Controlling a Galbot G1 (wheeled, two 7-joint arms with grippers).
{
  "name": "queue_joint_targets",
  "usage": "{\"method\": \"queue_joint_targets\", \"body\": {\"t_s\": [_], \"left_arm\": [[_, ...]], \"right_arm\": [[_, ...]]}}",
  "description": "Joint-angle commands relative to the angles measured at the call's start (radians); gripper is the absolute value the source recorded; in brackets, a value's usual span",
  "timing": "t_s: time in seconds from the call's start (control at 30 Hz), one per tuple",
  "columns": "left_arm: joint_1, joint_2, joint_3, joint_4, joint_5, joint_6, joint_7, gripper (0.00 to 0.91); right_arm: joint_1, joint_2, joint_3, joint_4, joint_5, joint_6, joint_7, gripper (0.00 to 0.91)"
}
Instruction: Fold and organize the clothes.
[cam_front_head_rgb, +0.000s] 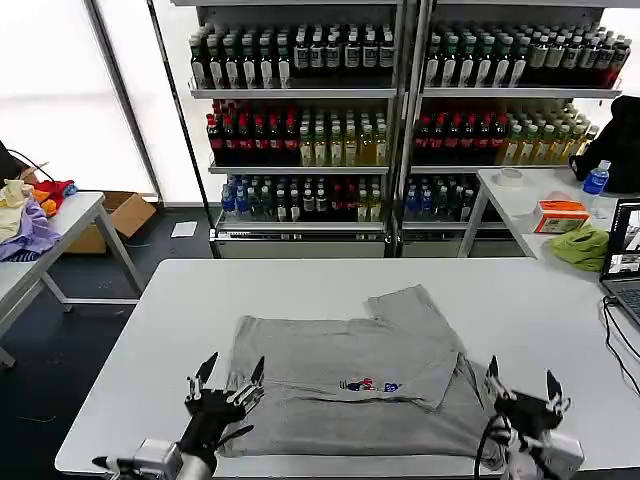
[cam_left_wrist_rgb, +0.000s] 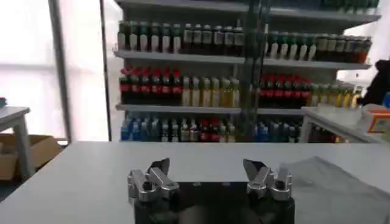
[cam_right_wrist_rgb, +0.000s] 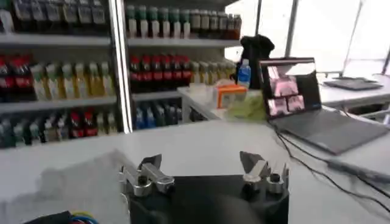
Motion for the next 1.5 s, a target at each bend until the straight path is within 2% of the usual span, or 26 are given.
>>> {"method": "queue_joint_targets", "body": {"t_s": [0.03,0.13,0.17,0.27,0.4,0.63,0.9,1.07,1.5], "left_arm": [[-0.335,0.122,0.006,0.232,-0.092,0.028,0.139,0.907],[-0.446,0.195,0.035,0.356,-0.139,0.047,0.147,0.907],[-0.477,0.204,0.046,0.397,-0.161,0.056,0.146,0.907],[-0.595,0.209,0.091,0.532,-0.174,0.063,0.145,0.907],[-0.720,0.183,0.140,0.725,-0.177,0.057,0.131,0.907],[-0.800,0.148,0.169,0.885,-0.160,0.062,0.103,0.907],[-0.787,0.146,0.163,0.901,-0.139,0.103,0.085,0.907],[-0.732,0.182,0.146,0.849,-0.146,0.124,0.084,0.907],[-0.582,0.181,0.096,0.655,-0.185,0.141,0.096,0.907]], "right_arm": [[0.286,-0.128,0.013,-0.158,0.051,-0.091,-0.246,0.907],[0.371,-0.244,-0.028,-0.253,0.043,-0.105,-0.337,0.907],[0.429,-0.291,-0.061,-0.310,0.050,-0.104,-0.348,0.907],[0.561,-0.325,-0.166,-0.451,0.055,-0.105,-0.365,0.907],[0.678,-0.271,-0.260,-0.615,0.049,-0.104,-0.335,0.907],[0.764,-0.152,-0.329,-0.769,0.031,-0.104,-0.286,0.907],[0.813,-0.048,-0.346,-0.904,0.003,-0.104,-0.274,0.907],[0.805,0.001,-0.333,-0.932,-0.030,-0.104,-0.279,0.907],[0.772,0.019,-0.328,-0.920,-0.063,-0.104,-0.285,0.907]]}}
